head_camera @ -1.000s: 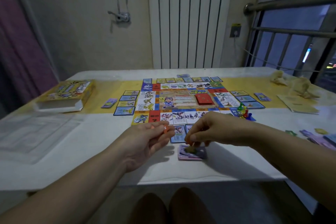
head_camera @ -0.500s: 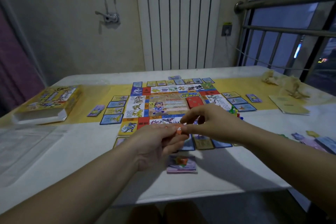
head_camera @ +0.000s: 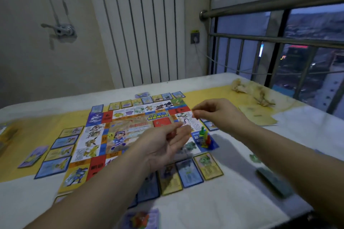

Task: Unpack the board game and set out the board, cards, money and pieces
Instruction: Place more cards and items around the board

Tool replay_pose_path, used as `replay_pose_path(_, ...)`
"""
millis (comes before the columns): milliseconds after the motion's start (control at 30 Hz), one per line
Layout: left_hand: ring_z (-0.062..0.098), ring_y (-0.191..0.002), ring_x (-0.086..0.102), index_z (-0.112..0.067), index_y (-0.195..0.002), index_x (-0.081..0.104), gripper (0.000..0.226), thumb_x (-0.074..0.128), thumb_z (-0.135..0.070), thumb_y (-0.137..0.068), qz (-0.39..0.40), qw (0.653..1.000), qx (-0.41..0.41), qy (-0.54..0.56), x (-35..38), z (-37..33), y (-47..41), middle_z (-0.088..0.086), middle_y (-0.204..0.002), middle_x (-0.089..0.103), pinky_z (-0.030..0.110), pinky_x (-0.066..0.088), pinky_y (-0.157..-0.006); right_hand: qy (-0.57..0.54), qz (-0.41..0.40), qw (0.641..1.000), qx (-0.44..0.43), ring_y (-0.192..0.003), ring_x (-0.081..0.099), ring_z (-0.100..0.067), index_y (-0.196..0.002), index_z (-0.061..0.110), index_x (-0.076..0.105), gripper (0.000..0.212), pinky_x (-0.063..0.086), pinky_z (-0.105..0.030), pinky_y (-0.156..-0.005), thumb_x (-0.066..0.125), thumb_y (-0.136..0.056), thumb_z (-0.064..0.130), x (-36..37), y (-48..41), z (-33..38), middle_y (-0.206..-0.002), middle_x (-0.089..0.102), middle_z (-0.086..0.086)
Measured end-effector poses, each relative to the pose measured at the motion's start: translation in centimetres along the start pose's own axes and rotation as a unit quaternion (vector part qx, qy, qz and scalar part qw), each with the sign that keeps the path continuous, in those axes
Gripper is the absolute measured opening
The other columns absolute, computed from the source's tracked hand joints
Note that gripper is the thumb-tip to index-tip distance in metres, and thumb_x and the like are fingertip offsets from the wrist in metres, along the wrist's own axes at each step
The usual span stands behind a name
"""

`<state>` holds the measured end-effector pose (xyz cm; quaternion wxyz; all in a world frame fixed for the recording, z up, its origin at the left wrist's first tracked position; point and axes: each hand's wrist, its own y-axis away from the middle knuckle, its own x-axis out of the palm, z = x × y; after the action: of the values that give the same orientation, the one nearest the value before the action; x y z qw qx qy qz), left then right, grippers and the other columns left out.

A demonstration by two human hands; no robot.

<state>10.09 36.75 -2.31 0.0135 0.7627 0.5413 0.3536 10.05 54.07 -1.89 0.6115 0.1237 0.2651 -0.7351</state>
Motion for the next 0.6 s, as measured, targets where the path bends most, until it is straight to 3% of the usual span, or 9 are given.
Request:
replay_pose_path(200,0.028,-0.089,0.067,0.008,-0.124,0.048,0.031,0.032,0.007,-0.097,0.016,1.000,0.000,0.011,1.7,-0.8,-3.5,0.022,-0.106,0.065,0.036,0.054,-0.063,0.123,-0.111,0.981,0.106,-0.078,0.060,-0.015,-0.087,0.014,0.072,0.008,0.042,-0.025,-0.058,0.067,-0.086,0.020,-4.7,-6.4,-7.8,-0.081,0.068,-0.002)
replay_pose_path(367,0.021,-0.082,0.070,0.006,-0.117,0.053,0.026,0.035,0.002,-0.099,0.026,0.999,0.018,-0.011,1.9,-1.0,-4.8,0.020,-0.099,0.069,0.028,0.057,-0.063,0.220,-0.133,0.953,0.163,-0.101,0.060,-0.020,-0.108,0.020,0.070,0.025,0.048,-0.031,-0.082,0.060,-0.090,0.033,-5.2,-8.8,-11.5,-0.110,0.069,-0.002)
replay_pose_path(433,0.019,-0.083,0.070,0.004,-0.117,0.055,0.025,0.038,-0.001,-0.099,0.025,0.999,0.028,-0.032,1.4,-1.1,-5.2,0.018,-0.100,0.070,0.026,0.059,-0.064,0.213,-0.142,0.956,0.142,-0.102,0.060,-0.021,-0.111,0.018,0.069,0.025,0.047,-0.030,-0.077,0.057,-0.093,0.031,-4.8,-9.0,-10.9,-0.113,0.068,-0.003)
replay_pose_path(533,0.014,-0.074,0.071,0.001,-0.119,0.056,0.025,0.044,-0.004,-0.098,0.014,0.997,0.049,-0.065,0.4,-1.5,-5.5,0.015,-0.102,0.071,0.020,0.057,-0.055,0.082,-0.082,0.990,0.081,-0.079,0.064,-0.007,-0.107,0.013,0.069,0.024,0.045,-0.018,-0.055,0.055,-0.095,0.028,-3.0,-8.1,-7.0,-0.103,0.070,-0.003)
replay_pose_path(600,0.011,-0.067,0.070,0.000,-0.123,0.055,0.028,0.045,-0.008,-0.098,0.012,0.991,0.070,-0.114,-0.4,-1.8,-5.4,0.013,-0.096,0.072,0.018,0.054,-0.053,0.033,0.020,0.997,0.064,-0.072,0.060,0.003,-0.102,0.014,0.071,0.027,0.042,-0.015,-0.057,0.056,-0.093,0.034,-1.3,-6.9,-3.6,-0.093,0.070,0.005)
